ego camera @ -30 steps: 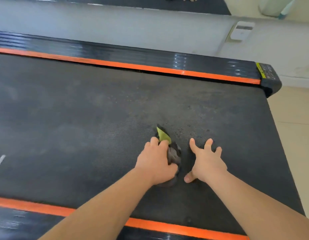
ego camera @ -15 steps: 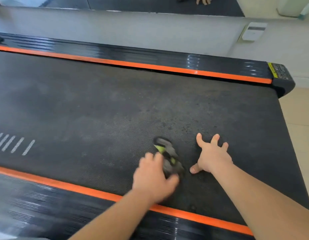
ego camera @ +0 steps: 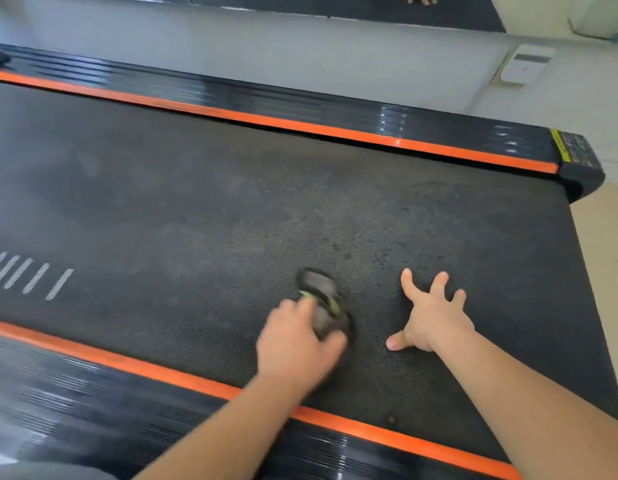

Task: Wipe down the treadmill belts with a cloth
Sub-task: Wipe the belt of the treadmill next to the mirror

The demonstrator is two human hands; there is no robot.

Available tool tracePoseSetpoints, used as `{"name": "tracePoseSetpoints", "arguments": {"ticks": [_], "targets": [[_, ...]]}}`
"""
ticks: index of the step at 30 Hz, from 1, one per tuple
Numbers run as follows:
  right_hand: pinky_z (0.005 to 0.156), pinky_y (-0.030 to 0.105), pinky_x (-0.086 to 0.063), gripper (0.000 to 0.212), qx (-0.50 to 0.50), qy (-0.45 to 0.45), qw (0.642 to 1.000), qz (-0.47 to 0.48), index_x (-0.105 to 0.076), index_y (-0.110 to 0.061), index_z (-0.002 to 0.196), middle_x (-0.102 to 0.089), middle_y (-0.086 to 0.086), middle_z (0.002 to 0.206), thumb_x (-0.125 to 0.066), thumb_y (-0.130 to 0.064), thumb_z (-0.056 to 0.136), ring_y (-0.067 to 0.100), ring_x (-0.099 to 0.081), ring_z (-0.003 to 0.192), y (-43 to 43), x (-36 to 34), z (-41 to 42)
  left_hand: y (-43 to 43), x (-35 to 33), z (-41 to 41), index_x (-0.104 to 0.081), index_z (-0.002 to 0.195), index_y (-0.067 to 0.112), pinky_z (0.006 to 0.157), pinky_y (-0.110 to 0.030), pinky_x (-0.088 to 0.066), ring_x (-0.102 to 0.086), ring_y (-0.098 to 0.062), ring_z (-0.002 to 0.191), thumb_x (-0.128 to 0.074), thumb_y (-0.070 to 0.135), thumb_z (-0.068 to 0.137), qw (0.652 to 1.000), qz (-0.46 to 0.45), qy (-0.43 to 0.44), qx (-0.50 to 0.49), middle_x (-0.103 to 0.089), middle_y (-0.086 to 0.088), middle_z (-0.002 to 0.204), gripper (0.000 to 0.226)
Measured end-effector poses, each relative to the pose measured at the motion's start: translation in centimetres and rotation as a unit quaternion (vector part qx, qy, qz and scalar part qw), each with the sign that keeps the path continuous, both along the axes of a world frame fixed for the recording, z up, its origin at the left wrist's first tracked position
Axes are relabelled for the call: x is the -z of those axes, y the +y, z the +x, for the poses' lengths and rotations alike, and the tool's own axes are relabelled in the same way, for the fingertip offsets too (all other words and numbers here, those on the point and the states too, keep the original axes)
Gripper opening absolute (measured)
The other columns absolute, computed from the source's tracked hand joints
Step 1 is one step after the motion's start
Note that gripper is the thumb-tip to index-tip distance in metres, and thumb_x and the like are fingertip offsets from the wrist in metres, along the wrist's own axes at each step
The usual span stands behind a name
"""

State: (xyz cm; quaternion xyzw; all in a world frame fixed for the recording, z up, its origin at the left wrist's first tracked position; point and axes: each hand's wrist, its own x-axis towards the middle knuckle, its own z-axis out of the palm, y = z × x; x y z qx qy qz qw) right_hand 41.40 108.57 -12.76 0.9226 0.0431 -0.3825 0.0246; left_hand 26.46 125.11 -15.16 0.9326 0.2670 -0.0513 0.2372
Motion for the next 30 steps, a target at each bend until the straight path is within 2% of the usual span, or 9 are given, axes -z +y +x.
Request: {"name": "tracePoseSetpoints", "arguments": {"ticks": [4, 6, 10, 12, 16, 19, 21, 25, 30], "targets": [[0.113, 0.068, -0.034, 0.138, -0.006, 0.002, 1.000, 0.010, 0.024, -0.058, 0.150, 0.035, 0.003, 0.164, -0.089, -0.052, 0.072, 0.044, 0.017, 0.154, -0.2, -0.2, -0.1, -2.7, -0.7, -1.1, -0.053, 0.121, 0.035, 0.090, -0.041, -0.054, -0.055, -0.024, 0.108, -0.065, 0.064, 0.074, 0.957, -0.051, 0.008, 0.284, -0.051, 0.004, 0.107, 0.056], [0.113, 0.067, -0.035, 0.139, -0.007, -0.001, 1.000, 0.003, 0.024, -0.058, 0.150, 0.035, 0.002, 0.164, -0.089, -0.057, 0.069, 0.043, 0.017, 0.154, -0.1, -0.4, -0.2, 1.3, -0.6, 0.6, -0.055, 0.121, 0.035, 0.090, -0.040, -0.054, -0.057, -0.026, 0.110, -0.068, 0.060, 0.076, 0.968, -0.027, 0.012, 0.250, -0.049, 0.003, 0.108, 0.054], [0.114, 0.071, -0.031, 0.143, -0.012, 0.004, 1.000, -0.003, 0.026, -0.056, 0.150, 0.035, 0.005, 0.164, -0.089, -0.061, 0.066, 0.045, 0.018, 0.154, 0.1, -0.3, -0.1, 9.3, 0.3, 1.8, -0.059, 0.108, 0.025, 0.090, -0.042, -0.051, -0.059, -0.035, 0.108, -0.071, 0.053, 0.078, 0.996, -0.030, -0.011, -0.083, -0.051, -0.004, 0.105, 0.043], [0.114, 0.071, -0.030, 0.144, -0.009, 0.007, 1.000, -0.005, 0.028, -0.056, 0.150, 0.036, 0.005, 0.163, -0.089, -0.060, 0.066, 0.045, 0.019, 0.153, 0.1, -0.2, 0.0, 7.4, 0.4, 1.4, -0.060, 0.108, 0.021, 0.091, -0.043, -0.050, -0.058, -0.037, 0.109, -0.068, 0.057, 0.078, 0.989, -0.015, -0.012, -0.147, -0.055, -0.008, 0.107, 0.048], [0.113, 0.070, -0.032, 0.143, -0.009, 0.001, 1.000, 0.000, 0.026, -0.057, 0.150, 0.036, 0.004, 0.163, -0.090, -0.060, 0.066, 0.044, 0.019, 0.154, -0.1, -0.2, -0.1, -2.0, -0.4, -1.3, -0.056, 0.095, 0.029, 0.090, -0.036, -0.050, -0.059, -0.026, 0.105, -0.061, 0.065, 0.070, 0.994, -0.039, -0.006, 0.102, -0.057, 0.001, 0.101, 0.044], [0.113, 0.069, -0.033, 0.141, -0.016, 0.000, 1.000, 0.008, 0.025, -0.057, 0.151, 0.034, 0.004, 0.164, -0.089, -0.061, 0.066, 0.044, 0.017, 0.154, -0.3, -0.4, -0.2, -0.9, -0.7, -0.8, -0.060, 0.113, 0.029, 0.094, -0.037, -0.051, -0.057, -0.023, 0.110, -0.067, 0.063, 0.072, 0.967, -0.063, 0.021, 0.246, -0.054, 0.003, 0.105, 0.053], [0.112, 0.069, -0.034, 0.142, -0.018, -0.005, 1.000, -0.001, 0.025, -0.057, 0.151, 0.033, 0.005, 0.165, -0.089, -0.062, 0.066, 0.044, 0.017, 0.154, -0.2, -0.5, -0.2, 2.8, -0.3, 0.6, -0.061, 0.109, 0.027, 0.092, -0.037, -0.051, -0.059, -0.026, 0.108, -0.062, 0.064, 0.070, 0.980, -0.024, 0.020, 0.198, -0.053, 0.002, 0.104, 0.054], [0.113, 0.069, -0.034, 0.143, -0.017, -0.004, 1.000, -0.013, 0.025, -0.055, 0.151, 0.032, 0.007, 0.165, -0.090, -0.060, 0.066, 0.044, 0.016, 0.154, 0.1, -0.3, -0.1, 6.0, 0.6, 0.6, -0.062, 0.101, 0.022, 0.090, -0.041, -0.051, -0.060, -0.033, 0.106, -0.067, 0.060, 0.075, 0.996, -0.014, -0.031, -0.082, -0.058, -0.004, 0.104, 0.046], [0.113, 0.066, -0.036, 0.134, -0.003, -0.014, 1.000, 0.002, 0.021, -0.056, 0.152, 0.030, 0.004, 0.166, -0.087, -0.052, 0.073, 0.044, 0.015, 0.154, 0.0, -0.2, -0.2, -5.7, -0.1, -2.2, -0.062, 0.094, 0.027, 0.088, -0.040, -0.053, -0.061, -0.023, 0.098, -0.064, 0.062, 0.068, 0.985, -0.071, -0.017, 0.156, -0.059, 0.005, 0.094, 0.043]]}}
